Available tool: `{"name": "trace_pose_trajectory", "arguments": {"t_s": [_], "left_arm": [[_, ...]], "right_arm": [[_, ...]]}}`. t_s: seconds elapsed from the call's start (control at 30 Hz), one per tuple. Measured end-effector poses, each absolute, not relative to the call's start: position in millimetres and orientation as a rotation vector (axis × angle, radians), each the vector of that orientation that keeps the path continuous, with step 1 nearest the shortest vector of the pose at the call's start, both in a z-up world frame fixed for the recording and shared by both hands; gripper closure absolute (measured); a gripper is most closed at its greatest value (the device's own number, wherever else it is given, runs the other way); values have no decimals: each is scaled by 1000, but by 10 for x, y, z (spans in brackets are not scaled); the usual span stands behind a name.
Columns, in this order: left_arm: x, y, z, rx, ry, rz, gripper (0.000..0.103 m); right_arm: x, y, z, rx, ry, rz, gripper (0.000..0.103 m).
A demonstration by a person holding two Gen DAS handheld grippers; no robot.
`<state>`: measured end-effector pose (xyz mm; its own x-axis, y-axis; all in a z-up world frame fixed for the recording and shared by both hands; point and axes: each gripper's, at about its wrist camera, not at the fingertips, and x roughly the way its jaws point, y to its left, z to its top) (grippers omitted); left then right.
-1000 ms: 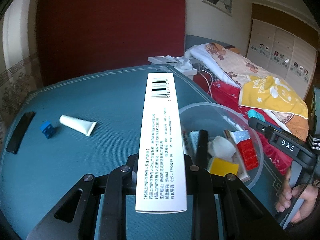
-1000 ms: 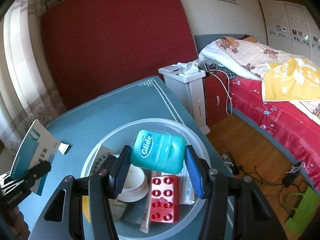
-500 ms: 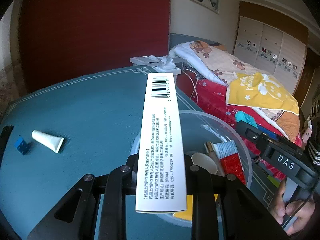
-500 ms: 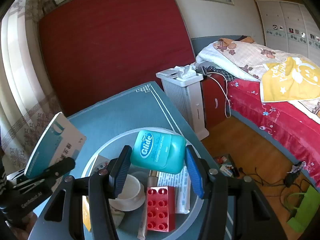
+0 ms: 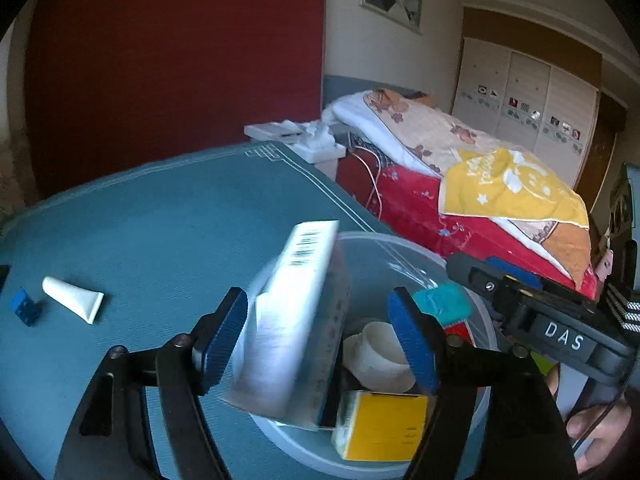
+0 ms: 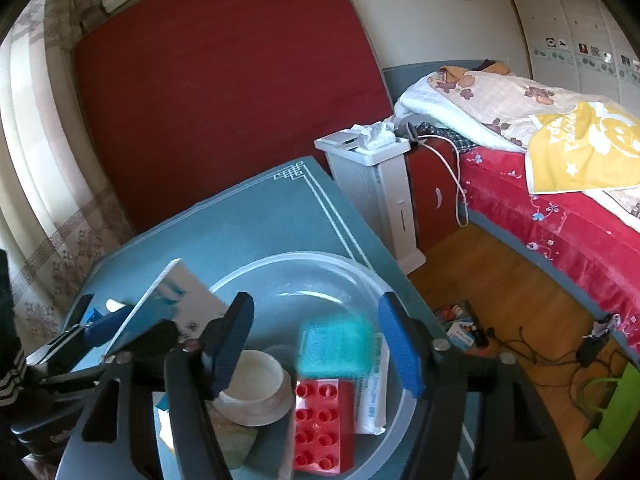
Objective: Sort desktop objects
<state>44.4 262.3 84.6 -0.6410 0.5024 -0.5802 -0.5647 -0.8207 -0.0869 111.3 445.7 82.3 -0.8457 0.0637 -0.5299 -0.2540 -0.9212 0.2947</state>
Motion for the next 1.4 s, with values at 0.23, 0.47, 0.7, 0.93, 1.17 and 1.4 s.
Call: {"name": "trace_pose_trajectory", "arguments": {"t_s": [0.23, 0.47, 0.7, 0.93, 1.17, 1.4], "left_arm": [[446, 2453, 808, -851, 114, 2445, 27], [507, 2319, 759, -862, 78, 2462, 27], [496, 2318, 700, -877, 74, 2467, 27], [438, 2381, 625, -903, 61, 2444, 27], [472, 2512, 594, -886, 81, 2423, 27], [480, 2561, 621, -871, 92, 2411, 27]], "right_arm": [[1114, 4409, 826, -799, 530, 2836, 33], [1112, 4377, 821, -799, 547, 2830, 33], [1117, 4370, 836, -791, 546, 2832, 33], [1139, 4353, 840, -779, 544, 2836, 33], [1149, 4355, 856, -765, 543, 2837, 33], [1143, 4351, 855, -766, 546, 2835, 33]]}}
